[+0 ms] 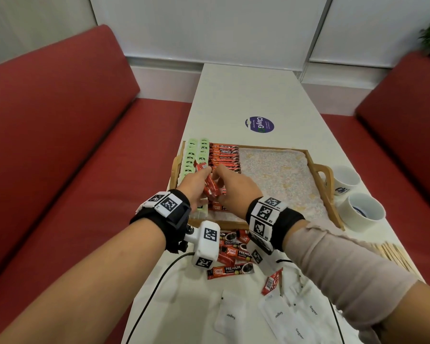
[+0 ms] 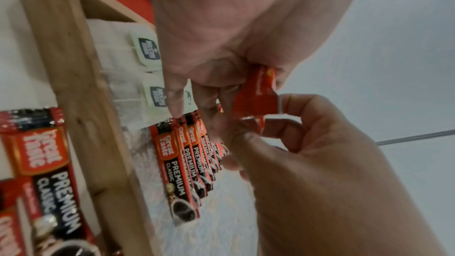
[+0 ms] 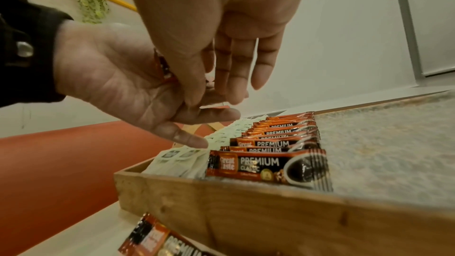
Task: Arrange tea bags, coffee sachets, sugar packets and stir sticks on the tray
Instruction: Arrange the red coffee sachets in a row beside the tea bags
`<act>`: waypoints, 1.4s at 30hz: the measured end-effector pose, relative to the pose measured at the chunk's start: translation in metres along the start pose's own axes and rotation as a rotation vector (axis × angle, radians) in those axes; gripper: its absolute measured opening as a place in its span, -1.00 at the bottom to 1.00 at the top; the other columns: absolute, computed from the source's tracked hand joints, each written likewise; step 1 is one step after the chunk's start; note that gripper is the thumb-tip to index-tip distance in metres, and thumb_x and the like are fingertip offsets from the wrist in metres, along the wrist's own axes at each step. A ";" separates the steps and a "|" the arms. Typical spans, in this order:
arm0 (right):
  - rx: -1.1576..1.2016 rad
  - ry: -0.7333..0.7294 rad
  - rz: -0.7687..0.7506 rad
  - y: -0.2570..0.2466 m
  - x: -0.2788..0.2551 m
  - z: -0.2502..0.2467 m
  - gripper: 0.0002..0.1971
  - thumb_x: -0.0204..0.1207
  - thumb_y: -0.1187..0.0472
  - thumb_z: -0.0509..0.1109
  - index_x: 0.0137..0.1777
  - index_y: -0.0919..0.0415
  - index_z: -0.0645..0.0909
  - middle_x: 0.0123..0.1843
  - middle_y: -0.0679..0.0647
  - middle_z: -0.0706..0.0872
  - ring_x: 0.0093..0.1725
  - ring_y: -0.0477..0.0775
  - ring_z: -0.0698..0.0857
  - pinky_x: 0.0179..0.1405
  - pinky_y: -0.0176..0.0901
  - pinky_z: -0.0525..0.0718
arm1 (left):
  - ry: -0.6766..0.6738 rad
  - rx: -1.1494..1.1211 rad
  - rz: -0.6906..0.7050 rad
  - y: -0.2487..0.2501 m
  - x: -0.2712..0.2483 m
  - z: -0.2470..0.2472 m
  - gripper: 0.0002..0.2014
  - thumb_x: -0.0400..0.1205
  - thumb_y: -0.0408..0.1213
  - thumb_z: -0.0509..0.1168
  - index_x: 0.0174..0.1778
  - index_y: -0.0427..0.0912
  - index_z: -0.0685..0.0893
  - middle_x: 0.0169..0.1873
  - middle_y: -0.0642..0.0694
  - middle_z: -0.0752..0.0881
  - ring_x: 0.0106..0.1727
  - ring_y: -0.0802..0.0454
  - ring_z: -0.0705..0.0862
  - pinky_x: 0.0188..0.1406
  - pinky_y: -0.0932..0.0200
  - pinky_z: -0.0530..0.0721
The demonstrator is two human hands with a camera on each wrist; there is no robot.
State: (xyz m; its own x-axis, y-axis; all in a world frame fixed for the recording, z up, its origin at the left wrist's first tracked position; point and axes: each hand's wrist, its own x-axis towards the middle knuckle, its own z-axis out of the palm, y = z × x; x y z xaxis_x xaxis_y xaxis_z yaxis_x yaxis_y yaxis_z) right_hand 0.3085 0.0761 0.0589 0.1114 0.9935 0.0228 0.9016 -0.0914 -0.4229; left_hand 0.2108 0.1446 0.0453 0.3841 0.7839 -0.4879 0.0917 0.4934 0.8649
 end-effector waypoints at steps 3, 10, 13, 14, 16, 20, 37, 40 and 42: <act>-0.068 0.082 -0.014 0.003 0.000 0.003 -0.68 0.56 0.23 0.29 0.30 0.04 0.48 0.16 0.01 0.72 0.04 0.14 0.70 -0.05 -0.06 0.64 | -0.038 0.017 -0.024 0.000 0.001 -0.003 -0.77 0.73 -0.06 0.12 -0.14 0.00 0.61 -0.18 -0.07 0.71 -0.05 -0.07 0.61 0.08 -0.02 0.50; -0.183 0.200 -0.217 0.007 0.000 0.011 -0.66 0.56 0.14 0.34 0.33 -0.06 0.60 0.11 0.00 0.74 -0.07 0.18 0.74 -0.21 -0.02 0.69 | -0.073 0.024 -0.080 -0.001 0.002 -0.010 -0.78 0.73 -0.07 0.09 -0.09 -0.04 0.57 -0.37 -0.05 0.61 -0.34 0.02 0.52 -0.15 0.07 0.47; -0.053 0.267 -0.127 0.007 0.002 0.009 -0.77 0.60 0.06 0.32 0.22 -0.04 0.66 0.09 -0.05 0.76 -0.03 0.08 0.73 -0.14 -0.08 0.66 | -0.087 -0.003 -0.090 -0.002 0.005 -0.012 -0.71 0.74 0.05 0.05 -0.06 -0.03 0.58 -0.36 -0.02 0.66 -0.32 0.01 0.66 -0.01 0.01 0.51; 0.015 0.288 -0.065 0.007 0.004 0.007 -0.79 0.61 0.03 0.31 0.19 -0.04 0.66 0.07 -0.07 0.76 -0.02 0.05 0.72 -0.10 -0.09 0.66 | -0.087 -0.020 -0.089 -0.002 0.006 -0.013 -0.67 0.74 0.08 0.04 -0.06 -0.05 0.59 -0.32 -0.01 0.70 -0.26 -0.01 0.70 0.05 -0.02 0.52; 0.121 0.307 0.056 0.009 0.007 0.003 -0.81 0.62 0.00 0.28 0.14 -0.03 0.63 0.02 -0.08 0.77 -0.03 0.02 0.70 -0.05 -0.10 0.65 | -0.081 -0.060 -0.057 -0.001 0.007 -0.017 -0.64 0.74 0.07 0.05 0.01 -0.12 0.60 -0.21 -0.02 0.77 -0.16 0.00 0.75 0.05 -0.03 0.57; 0.172 0.266 0.195 0.017 0.012 -0.002 -0.81 0.64 0.00 0.23 0.10 0.01 0.62 -0.04 0.01 0.76 -0.05 0.09 0.69 -0.07 -0.10 0.63 | -0.044 -0.098 0.051 0.002 0.005 -0.019 -0.82 0.76 -0.13 0.12 0.14 -0.04 0.60 -0.06 -0.02 0.76 -0.12 0.06 0.73 -0.20 0.11 0.64; 0.214 0.004 0.352 0.045 0.002 -0.003 -0.88 0.40 0.19 0.57 -0.28 0.10 0.67 -0.30 -0.04 0.72 -0.25 -0.01 0.69 -0.14 -0.11 0.70 | 0.030 0.376 0.216 0.001 0.012 -0.031 -0.83 0.70 -0.10 0.23 -0.11 -0.12 0.55 -0.33 -0.11 0.48 -0.49 0.06 0.35 -0.53 0.21 0.36; 0.129 -0.107 0.360 0.047 -0.002 0.000 -0.89 0.37 0.19 0.58 -0.27 0.08 0.69 -0.33 -0.10 0.71 -0.25 -0.06 0.68 -0.26 -0.22 0.60 | 0.045 0.359 0.203 0.002 0.009 -0.032 -0.79 0.68 -0.08 0.27 -0.21 -0.08 0.49 -0.48 -0.07 0.36 -0.56 0.07 0.26 -0.62 0.26 0.28; 0.074 -0.179 0.362 0.046 -0.004 0.003 -0.89 0.35 0.20 0.59 -0.27 0.06 0.69 -0.29 -0.09 0.73 -0.21 -0.05 0.70 -0.26 -0.24 0.57 | 0.039 0.330 0.184 0.002 0.007 -0.032 -0.78 0.65 -0.08 0.31 -0.25 -0.03 0.46 -0.52 -0.06 0.30 -0.59 0.09 0.21 -0.67 0.28 0.21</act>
State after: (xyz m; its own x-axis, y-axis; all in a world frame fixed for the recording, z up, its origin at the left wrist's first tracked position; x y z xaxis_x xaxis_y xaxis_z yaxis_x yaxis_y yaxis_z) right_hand 0.3483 0.0680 0.0367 0.3353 0.8948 -0.2947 0.7841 -0.4385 -0.4392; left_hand 0.1846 0.1629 0.0397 0.3870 0.8650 -0.3194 0.3180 0.1999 0.9268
